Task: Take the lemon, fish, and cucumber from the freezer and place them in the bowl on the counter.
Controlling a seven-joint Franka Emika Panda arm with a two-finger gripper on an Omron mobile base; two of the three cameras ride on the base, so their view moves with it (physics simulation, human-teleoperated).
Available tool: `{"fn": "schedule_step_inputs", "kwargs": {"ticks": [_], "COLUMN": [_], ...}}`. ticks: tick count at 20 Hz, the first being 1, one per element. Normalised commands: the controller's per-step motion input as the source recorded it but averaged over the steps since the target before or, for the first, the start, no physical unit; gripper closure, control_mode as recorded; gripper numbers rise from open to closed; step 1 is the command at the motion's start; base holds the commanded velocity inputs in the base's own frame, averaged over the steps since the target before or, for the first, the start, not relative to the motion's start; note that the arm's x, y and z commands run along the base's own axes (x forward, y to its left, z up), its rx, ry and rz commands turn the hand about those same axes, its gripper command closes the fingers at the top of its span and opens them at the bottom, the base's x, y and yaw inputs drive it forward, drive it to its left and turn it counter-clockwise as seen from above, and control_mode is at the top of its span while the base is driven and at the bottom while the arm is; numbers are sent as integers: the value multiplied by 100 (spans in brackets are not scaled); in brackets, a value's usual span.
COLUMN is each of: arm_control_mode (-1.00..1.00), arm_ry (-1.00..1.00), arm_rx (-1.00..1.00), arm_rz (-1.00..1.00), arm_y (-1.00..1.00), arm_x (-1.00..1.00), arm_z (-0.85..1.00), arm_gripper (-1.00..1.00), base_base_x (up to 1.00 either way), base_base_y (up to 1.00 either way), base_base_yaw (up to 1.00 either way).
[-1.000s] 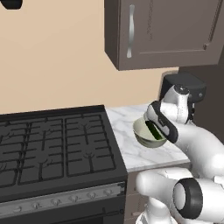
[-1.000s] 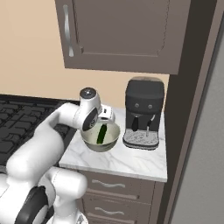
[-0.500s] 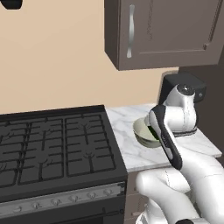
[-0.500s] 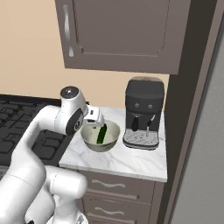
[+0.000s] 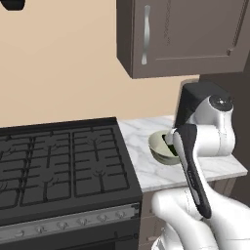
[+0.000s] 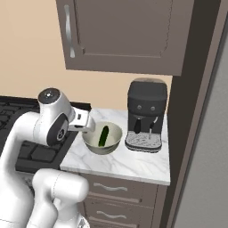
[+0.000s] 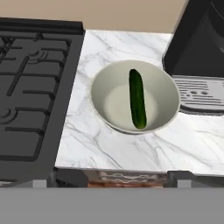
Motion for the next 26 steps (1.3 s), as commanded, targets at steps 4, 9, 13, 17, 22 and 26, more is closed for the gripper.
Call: {"fn": "schedule_step_inputs", "kwargs": {"ticks": [4,9,13,17,22,26], "arm_control_mode": [-100,-100,-100,-100,-100,-100], "arm_ry": [0,0,0,0,0,0], "arm_rx": [0,0,0,0,0,0], "arm_rz": [0,-2,-4,-6,-6,0], "arm_y": [8,6,2,4,2,0], "arm_x": [-53,-38,-42,-41,-32,-5], "arm_z": [56,66,61,44,29,4], "arm_gripper": [-100,-100,-100,-100,-100,-100], "base_base_x": [0,0,0,0,0,0], "base_base_y": [0,0,0,0,0,0], "base_base_yaw": [0,0,0,0,0,0]}}
